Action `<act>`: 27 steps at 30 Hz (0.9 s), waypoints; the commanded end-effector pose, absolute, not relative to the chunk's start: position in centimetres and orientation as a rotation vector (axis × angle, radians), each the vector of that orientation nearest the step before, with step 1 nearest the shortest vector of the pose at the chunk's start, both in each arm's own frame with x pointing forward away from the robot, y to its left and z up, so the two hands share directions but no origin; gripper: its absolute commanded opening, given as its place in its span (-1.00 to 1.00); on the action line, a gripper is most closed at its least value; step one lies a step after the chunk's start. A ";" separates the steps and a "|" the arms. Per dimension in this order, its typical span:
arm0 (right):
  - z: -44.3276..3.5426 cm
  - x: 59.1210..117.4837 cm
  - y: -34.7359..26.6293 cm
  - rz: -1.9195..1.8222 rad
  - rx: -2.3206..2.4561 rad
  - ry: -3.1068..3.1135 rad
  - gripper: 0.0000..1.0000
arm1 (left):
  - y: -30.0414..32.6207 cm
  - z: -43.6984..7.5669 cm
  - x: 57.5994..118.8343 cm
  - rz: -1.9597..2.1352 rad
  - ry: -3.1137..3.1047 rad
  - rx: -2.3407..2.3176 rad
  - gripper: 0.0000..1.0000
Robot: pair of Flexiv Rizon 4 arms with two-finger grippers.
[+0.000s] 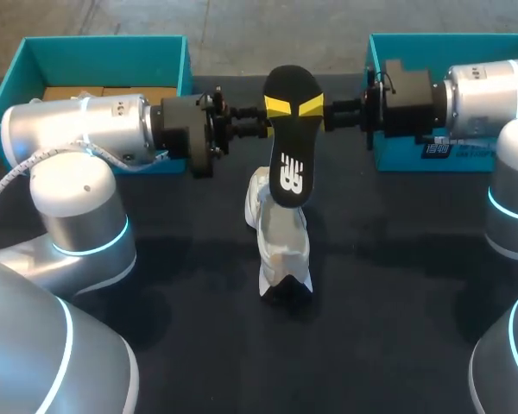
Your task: Take the shoe out of the shoebox, open the shoe tongue, remove and reinsert the insole, then place the shoe into the shoebox
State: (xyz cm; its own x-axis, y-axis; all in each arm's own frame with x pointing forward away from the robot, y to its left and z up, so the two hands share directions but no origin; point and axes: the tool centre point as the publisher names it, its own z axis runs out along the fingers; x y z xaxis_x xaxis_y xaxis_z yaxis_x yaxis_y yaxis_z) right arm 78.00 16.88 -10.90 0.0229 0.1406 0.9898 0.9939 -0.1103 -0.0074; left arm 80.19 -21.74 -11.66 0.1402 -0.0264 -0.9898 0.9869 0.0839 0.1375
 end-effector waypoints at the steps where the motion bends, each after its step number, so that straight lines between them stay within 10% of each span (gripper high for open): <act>1: -10.9 77.7 17.0 -1.208 -1.409 -1.249 -1.00 | -22.1 -11.9 80.2 -1.062 1.120 1.185 -0.58; 5: -10.9 77.7 17.0 -1.207 -1.411 -1.247 -1.00 | -22.2 -12.0 80.1 -1.065 1.125 1.185 -1.00; 13: -10.9 77.7 17.0 -1.214 -1.409 -1.244 -1.00 | -22.1 -12.1 80.1 -1.074 1.128 1.187 -1.00; 14: -10.9 77.7 17.0 -1.228 -1.412 -1.240 0.65 | -22.1 -12.1 80.1 -1.078 1.128 1.188 -1.00; 15: -10.9 77.7 16.9 -1.231 -1.415 -1.236 1.00 | -22.1 -12.1 80.1 -1.081 1.129 1.189 -1.00; 27: -11.8 76.3 13.7 -1.205 -1.523 -1.231 1.00 | -21.7 -12.3 79.6 -1.131 1.165 1.182 -1.00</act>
State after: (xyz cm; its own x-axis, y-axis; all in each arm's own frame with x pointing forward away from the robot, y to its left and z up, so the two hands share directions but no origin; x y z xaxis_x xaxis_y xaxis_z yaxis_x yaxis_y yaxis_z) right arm 77.62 15.05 -12.19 0.0566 0.1843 0.9812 0.9842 -0.1757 -0.0238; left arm 79.75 -21.90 -12.33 0.0699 -0.0270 -0.9972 0.9961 0.0551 0.0683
